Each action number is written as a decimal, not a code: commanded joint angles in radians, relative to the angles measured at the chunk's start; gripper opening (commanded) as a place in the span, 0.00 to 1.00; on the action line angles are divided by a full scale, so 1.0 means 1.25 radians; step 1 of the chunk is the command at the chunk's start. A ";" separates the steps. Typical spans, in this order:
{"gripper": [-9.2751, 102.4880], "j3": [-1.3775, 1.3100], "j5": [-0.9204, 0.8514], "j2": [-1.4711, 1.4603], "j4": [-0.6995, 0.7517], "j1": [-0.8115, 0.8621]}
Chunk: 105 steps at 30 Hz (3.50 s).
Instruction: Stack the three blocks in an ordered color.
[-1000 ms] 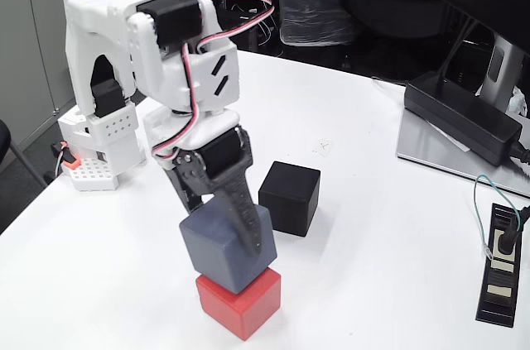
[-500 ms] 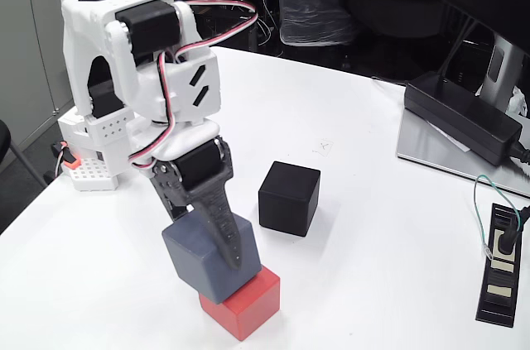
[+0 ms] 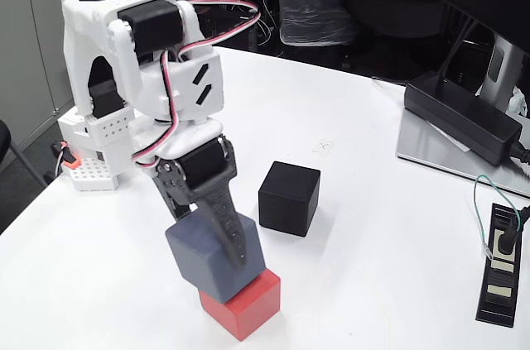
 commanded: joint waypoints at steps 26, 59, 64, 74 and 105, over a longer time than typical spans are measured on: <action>0.23 -0.063 -0.006 -0.025 -0.007 -0.023; 0.47 -0.076 -0.007 -0.047 0.001 -0.028; 0.49 -0.077 -0.006 -0.044 0.004 -0.031; 0.49 -0.077 -0.006 0.106 0.077 -0.141; 0.49 0.001 0.087 -0.133 0.101 -0.433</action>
